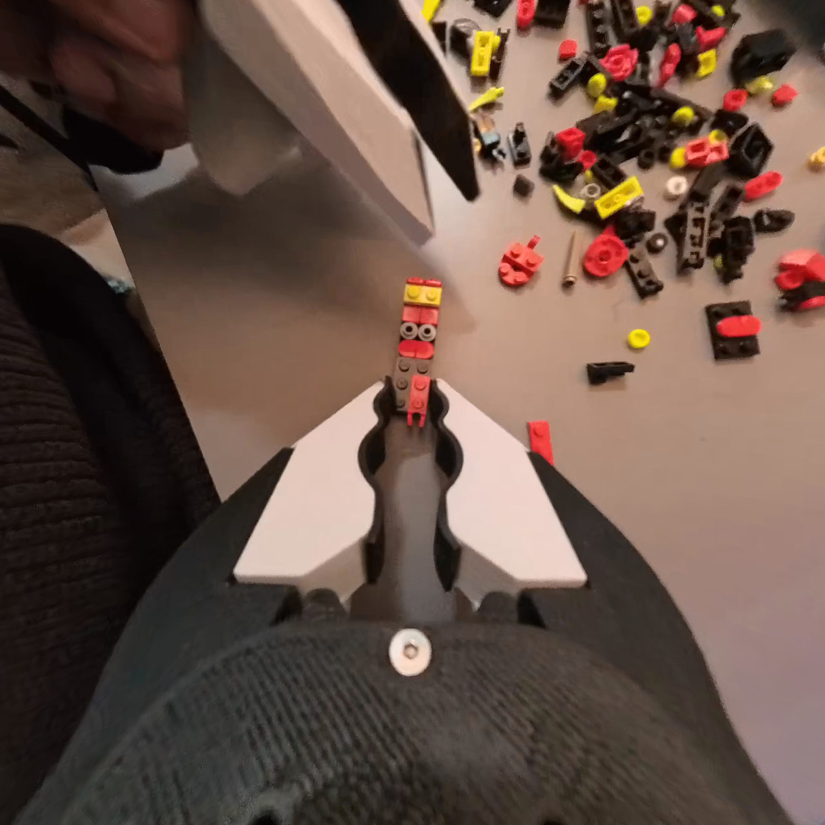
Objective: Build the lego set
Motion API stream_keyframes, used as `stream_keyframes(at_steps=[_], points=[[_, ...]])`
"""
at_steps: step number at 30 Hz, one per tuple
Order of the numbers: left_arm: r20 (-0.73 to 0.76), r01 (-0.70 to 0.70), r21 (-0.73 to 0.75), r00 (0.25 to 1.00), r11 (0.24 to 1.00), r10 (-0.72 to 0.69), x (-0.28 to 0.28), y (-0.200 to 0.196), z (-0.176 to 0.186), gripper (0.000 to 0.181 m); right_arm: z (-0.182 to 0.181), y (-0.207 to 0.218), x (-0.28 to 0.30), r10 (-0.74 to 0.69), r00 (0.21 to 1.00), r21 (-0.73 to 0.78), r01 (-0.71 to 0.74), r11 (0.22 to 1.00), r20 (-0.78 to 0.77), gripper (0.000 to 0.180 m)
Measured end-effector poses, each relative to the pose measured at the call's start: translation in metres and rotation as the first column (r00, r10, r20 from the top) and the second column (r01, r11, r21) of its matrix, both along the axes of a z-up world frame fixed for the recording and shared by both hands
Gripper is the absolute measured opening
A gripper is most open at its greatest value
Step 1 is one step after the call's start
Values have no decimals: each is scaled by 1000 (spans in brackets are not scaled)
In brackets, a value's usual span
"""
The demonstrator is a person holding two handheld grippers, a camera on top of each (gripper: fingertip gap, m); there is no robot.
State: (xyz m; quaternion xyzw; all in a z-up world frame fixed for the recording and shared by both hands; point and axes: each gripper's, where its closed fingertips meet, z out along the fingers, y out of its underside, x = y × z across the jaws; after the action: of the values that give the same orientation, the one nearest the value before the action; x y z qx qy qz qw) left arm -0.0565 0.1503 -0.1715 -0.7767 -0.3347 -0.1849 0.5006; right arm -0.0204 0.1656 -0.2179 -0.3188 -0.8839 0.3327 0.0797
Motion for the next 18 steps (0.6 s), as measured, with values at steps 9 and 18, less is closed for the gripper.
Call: stream_keyframes(at_steps=[9,18], points=[[37,-14,331,999,944,2,0,3,55,51,89,4,-14,-1,947,-737,251,628,322,15],[433,-30,492,876,870,-215,22,8,56,47,97,4,-12,-49,999,-605,35,796,-6,15]])
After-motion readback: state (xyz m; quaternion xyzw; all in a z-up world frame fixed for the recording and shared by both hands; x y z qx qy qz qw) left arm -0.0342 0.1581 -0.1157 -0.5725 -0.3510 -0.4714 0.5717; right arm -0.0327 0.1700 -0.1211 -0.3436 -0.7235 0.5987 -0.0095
